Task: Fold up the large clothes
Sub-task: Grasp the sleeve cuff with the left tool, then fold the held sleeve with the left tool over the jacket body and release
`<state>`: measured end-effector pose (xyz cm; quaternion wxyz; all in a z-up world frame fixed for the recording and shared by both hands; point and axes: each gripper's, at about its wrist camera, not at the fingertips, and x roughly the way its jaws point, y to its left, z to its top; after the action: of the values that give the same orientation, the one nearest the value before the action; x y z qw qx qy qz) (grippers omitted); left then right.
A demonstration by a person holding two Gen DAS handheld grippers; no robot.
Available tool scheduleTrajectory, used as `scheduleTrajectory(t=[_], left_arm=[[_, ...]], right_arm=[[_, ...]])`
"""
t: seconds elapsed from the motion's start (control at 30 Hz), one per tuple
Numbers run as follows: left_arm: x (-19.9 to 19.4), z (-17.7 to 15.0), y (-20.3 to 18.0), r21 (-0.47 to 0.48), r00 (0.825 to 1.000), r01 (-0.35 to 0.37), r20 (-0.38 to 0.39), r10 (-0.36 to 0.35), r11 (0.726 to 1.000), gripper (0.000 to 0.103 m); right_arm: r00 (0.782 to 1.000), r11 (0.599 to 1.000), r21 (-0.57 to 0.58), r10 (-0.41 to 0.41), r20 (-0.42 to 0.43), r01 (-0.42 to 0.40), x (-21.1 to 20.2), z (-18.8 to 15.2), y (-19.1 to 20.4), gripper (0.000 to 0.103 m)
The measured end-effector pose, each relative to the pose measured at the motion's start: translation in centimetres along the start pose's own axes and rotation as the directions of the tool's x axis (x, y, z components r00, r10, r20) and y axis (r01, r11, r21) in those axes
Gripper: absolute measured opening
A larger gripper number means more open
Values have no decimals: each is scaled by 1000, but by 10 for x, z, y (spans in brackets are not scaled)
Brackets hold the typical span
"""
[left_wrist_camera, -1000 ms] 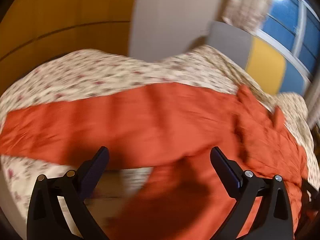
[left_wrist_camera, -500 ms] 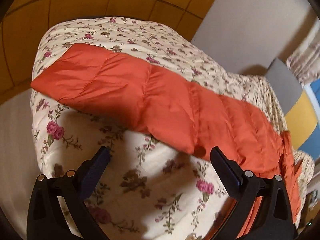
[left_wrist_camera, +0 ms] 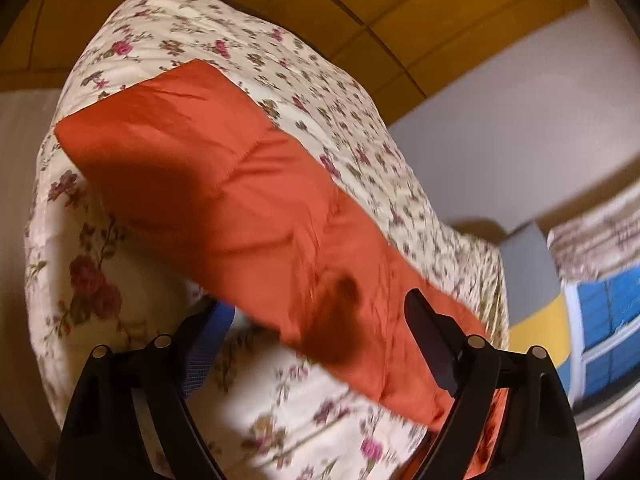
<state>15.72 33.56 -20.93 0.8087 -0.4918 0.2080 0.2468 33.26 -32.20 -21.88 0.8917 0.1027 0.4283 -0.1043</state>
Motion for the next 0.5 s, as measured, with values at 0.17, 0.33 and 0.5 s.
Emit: scheduleTrajectory(t=[0.17,0.33,0.5], left_arm=[[20,20,-3,-50,995,-97,-17,96,994,31],[10,19,-31,48,984,-168,75,164,985,15],[-17,-10,-98,315,969,-154,232,81,937,14]], right_arm=[[1000,1000,-1,-1,1,1,0,0,-1,101],[1000,1000,-1,-2,1,2,0,0,-1,101],[1000,1000,1,1,0,-1,0,0,-1,101]])
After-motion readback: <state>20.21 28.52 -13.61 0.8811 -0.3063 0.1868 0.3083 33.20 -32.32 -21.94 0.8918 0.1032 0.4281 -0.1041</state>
